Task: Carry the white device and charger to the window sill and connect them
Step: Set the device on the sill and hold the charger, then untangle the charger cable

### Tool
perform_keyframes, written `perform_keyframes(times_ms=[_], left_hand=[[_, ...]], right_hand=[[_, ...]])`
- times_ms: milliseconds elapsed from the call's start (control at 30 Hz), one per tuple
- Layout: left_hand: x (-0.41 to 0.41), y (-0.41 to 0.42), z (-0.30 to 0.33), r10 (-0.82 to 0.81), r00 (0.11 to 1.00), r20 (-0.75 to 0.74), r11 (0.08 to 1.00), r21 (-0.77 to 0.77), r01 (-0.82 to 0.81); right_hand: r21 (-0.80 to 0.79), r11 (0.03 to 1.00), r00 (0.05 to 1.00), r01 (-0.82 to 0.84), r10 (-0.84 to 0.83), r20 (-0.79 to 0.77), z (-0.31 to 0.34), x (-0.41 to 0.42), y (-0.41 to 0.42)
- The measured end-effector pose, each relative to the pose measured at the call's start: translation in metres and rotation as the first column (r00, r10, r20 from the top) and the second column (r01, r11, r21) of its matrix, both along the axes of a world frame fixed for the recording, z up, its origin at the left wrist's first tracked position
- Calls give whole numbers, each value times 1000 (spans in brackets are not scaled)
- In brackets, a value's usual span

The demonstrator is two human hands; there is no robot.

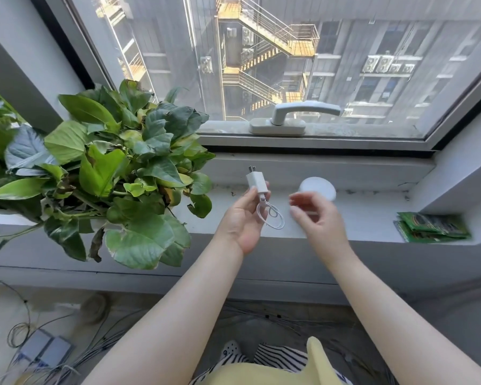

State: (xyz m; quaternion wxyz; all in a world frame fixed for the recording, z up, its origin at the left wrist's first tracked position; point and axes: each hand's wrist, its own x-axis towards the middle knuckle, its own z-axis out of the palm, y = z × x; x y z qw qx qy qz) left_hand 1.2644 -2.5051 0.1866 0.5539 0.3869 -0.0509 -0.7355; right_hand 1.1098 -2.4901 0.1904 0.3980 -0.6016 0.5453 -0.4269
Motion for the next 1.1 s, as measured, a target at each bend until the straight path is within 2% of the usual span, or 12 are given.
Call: perform_keyframes(times_ms=[100, 200, 300, 400, 567, 667, 767, 933, 1100], left_hand=[[0, 6, 1, -35, 997, -75, 999, -33, 33], [2, 8, 1, -48, 995, -86, 998, -40, 44], [6, 7, 0, -71, 997, -31, 996, -54, 70], [9, 5, -1, -66, 997, 40, 997, -28, 67], [12, 5, -5, 2, 1000, 24, 999, -32, -2], [14, 4, -8, 70, 997, 17, 995, -77, -68], [16, 2, -8, 64, 998, 20, 991, -122, -61], [15, 4, -5, 11, 999, 41, 986, -166, -4], [17, 3, -4, 30, 999, -37, 985, -170, -36]], right_hand=[[182, 976, 993, -120, 115, 36, -10, 21, -5], [294, 947, 984, -133, 90, 154, -12, 30, -7], [374, 920, 977, -121, 45, 207, -7, 29, -9], [417, 898, 977, -140, 57, 204, -3, 24, -12], [496, 850, 971, -178, 71, 227, 3, 22, -14], [545, 820, 960, -172, 16, 278, 6, 22, -14], [592, 791, 946, -157, -51, 319, 9, 23, -13], [581, 788, 947, -202, 6, 320, 14, 26, -12], [556, 818, 965, -150, 0, 261, 12, 31, -12]])
